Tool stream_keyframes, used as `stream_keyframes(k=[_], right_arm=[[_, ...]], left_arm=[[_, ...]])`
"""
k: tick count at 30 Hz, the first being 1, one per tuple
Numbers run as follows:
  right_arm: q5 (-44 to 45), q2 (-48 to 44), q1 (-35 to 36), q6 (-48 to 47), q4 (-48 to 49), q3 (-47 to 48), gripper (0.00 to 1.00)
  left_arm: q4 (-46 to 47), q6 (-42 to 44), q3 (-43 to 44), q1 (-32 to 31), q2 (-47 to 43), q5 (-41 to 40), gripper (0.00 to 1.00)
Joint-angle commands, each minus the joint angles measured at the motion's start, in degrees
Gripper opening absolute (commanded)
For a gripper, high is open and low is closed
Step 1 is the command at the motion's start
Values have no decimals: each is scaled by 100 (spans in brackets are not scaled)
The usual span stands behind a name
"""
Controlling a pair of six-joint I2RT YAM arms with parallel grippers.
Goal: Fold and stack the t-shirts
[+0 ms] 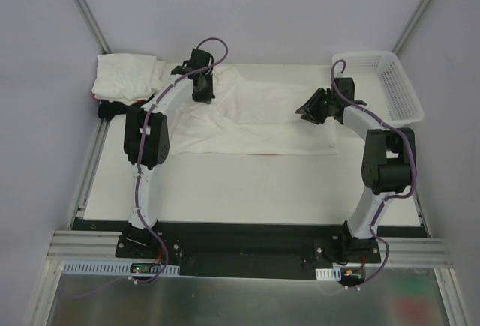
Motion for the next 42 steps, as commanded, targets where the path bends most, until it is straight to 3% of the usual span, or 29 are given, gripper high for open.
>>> stream_keyframes(k=[1,34,38,39,42], right_arm=[[-34,44,-38,81,125,196,37],[-105,-123,-258,90,125,125,37],[-96,-184,-293,90,134,55,37],[-113,-202,-319,90,134,38,37],[-131,-254,-319,90,143,20,37]], left_arm=[[-31,-23,560,-65,118,277,0],[-22,-181,1668,-355,1120,840,0],[-22,-172,1703,-355,1191,901,6],[-22,-163,1712,-364,1217,936,18],[-31,-154,1703,-364,1261,1024,40]])
